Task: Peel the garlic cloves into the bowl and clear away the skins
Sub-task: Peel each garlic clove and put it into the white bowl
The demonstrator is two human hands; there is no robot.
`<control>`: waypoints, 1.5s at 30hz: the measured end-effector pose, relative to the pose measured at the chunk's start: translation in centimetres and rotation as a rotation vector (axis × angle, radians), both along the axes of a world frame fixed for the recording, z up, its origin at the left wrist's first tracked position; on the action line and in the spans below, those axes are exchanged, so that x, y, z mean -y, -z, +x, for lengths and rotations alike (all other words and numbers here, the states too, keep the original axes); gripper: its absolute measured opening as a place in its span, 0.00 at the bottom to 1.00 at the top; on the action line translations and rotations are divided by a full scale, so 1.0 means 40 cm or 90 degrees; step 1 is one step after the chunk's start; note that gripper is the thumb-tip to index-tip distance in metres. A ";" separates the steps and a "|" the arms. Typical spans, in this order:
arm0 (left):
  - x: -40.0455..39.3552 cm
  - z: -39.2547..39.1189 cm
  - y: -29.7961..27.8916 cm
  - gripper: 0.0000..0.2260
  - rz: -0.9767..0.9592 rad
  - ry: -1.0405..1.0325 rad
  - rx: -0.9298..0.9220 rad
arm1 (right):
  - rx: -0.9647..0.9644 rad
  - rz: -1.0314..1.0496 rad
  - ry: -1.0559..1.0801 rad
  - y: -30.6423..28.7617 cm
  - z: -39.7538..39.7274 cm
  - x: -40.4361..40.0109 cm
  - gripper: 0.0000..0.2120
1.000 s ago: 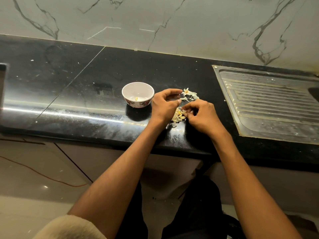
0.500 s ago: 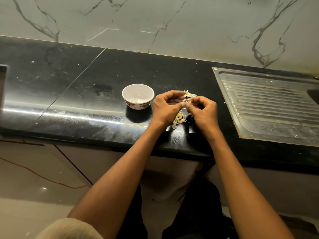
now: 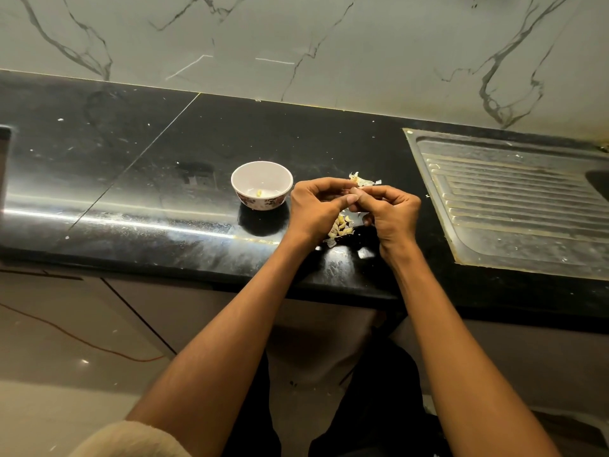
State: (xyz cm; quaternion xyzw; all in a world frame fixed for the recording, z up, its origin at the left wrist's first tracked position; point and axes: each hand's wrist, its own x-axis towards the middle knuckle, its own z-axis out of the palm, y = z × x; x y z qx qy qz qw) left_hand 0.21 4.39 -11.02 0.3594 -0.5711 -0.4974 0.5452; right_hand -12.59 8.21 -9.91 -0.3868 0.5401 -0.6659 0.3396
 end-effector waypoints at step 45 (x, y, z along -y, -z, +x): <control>0.001 0.004 0.000 0.04 0.011 -0.113 0.060 | -0.339 -0.050 0.023 0.036 0.003 -0.005 0.05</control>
